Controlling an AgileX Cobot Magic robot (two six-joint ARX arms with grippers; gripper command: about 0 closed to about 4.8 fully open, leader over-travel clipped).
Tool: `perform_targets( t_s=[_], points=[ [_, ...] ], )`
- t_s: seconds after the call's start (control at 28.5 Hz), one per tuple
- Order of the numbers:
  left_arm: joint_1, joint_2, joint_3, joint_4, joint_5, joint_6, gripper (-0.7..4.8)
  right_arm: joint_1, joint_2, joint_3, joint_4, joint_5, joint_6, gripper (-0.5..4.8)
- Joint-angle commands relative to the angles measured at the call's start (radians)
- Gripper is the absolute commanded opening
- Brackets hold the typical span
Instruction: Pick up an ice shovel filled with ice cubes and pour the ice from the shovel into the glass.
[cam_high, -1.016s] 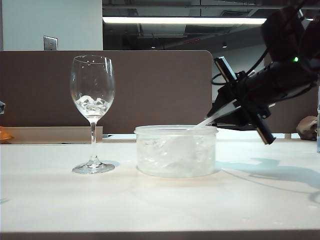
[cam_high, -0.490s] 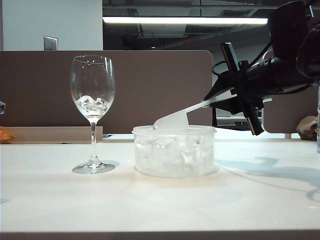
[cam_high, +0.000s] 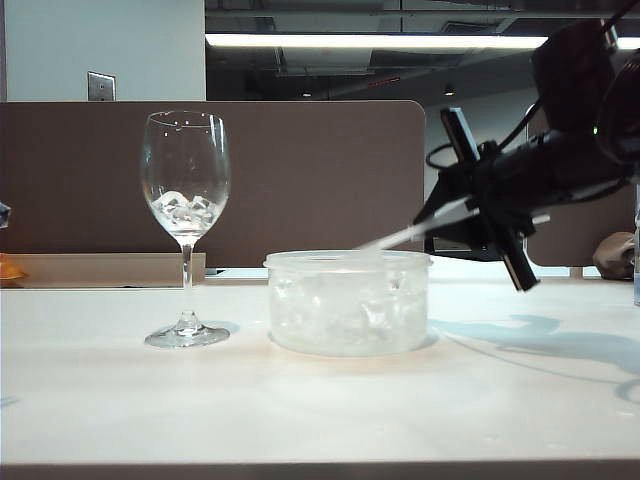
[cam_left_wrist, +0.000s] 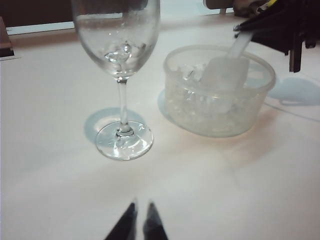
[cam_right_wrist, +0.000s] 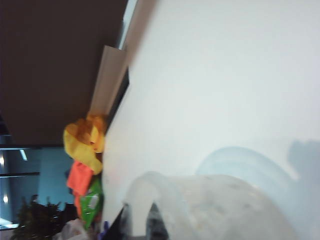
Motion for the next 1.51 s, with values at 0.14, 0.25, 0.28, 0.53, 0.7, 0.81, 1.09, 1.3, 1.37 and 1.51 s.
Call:
perform_targets(
  t_s=[0.14, 0.25, 0.28, 0.53, 0.7, 0.81, 1.09, 1.3, 1.37, 1.51],
  points=[
    [0.002, 0.001, -0.001, 0.001, 0.004, 0.004, 0.29, 0.007, 0.02, -0.01, -0.026, -0.01, -0.042, -0.06],
    [0.002, 0.0, -0.001, 0.0, 0.003, 0.004, 0.29, 0.007, 0.022, -0.011, -0.033, -0.016, -0.058, -0.06],
    [0.002, 0.001, -0.001, 0.001, 0.003, 0.004, 0.29, 0.007, 0.022, -0.01, -0.031, -0.016, -0.057, -0.06],
    [0.002, 0.001, -0.001, 0.001, 0.003, 0.004, 0.29, 0.005, 0.021, -0.01, 0.042, -0.016, -0.051, 1.6],
    [0.002, 0.001, -0.001, 0.0, 0.003, 0.004, 0.29, 0.002, 0.018, -0.01, 0.086, -0.003, -0.043, 2.54],
    [0.002, 0.001, -0.001, 0.0, 0.003, 0.005, 0.29, -0.006, 0.003, -0.01, 0.075, 0.027, -0.04, 2.75],
    [0.002, 0.001, -0.001, 0.0, 0.003, 0.004, 0.29, -0.112, -0.076, -0.01, 0.026, 0.07, -0.06, 2.71],
    [0.002, 0.001, -0.001, 0.0, 0.003, 0.005, 0.29, -0.216, -0.086, -0.01, -0.021, -0.047, -0.164, -0.05],
    [0.002, 0.001, -0.001, 0.0, 0.003, 0.005, 0.29, -0.221, -0.085, -0.01, -0.016, -0.053, -0.166, -0.05],
    [0.002, 0.0, 0.0, 0.0, 0.003, 0.004, 0.29, -0.222, -0.084, -0.01, -0.002, -0.052, -0.168, -0.04]
  ],
)
